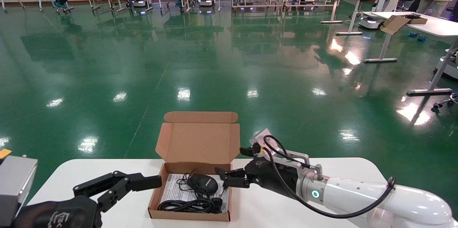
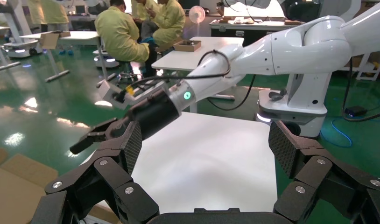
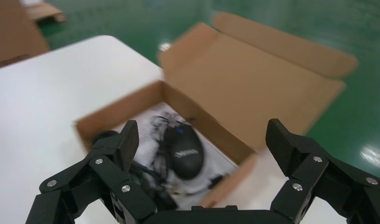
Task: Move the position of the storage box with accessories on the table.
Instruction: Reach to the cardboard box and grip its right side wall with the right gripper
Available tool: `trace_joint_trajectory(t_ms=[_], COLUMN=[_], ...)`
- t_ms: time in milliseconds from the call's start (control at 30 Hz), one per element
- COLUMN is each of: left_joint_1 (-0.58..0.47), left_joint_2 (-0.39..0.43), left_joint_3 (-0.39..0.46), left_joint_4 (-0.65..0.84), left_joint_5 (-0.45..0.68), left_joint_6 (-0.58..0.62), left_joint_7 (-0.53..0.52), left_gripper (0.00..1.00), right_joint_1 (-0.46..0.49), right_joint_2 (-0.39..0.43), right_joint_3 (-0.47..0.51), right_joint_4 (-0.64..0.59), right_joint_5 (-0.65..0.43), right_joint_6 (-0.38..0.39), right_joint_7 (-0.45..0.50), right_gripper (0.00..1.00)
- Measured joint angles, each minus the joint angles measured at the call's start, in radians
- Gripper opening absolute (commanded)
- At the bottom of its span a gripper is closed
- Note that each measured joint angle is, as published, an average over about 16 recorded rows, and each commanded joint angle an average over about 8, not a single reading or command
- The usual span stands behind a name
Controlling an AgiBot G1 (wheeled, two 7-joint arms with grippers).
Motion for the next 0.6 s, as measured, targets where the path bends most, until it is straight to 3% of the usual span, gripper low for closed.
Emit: trace_joint_trajectory(t_ms=[233, 600], left_joint_1=[0.0, 0.0], left_joint_2=[0.0, 0.0], left_joint_3=[0.0, 0.0], left_joint_4=[0.0, 0.0], left_joint_5=[0.0, 0.0], left_joint_6=[0.0, 0.0], left_joint_7=[0.0, 0.0], left_gripper=[1.0, 1.0], right_joint_1=[-0.023, -0.093], right_joint_2=[-0.026, -0.032], right_joint_3=[0.0, -0.024], right_joint_4=[-0.061, -0.048], right_joint_5=[0.016, 0.047], right_joint_6=[0.068, 0.122], right_joint_7=[-0.016, -0.001], right_gripper=[1.0, 1.0])
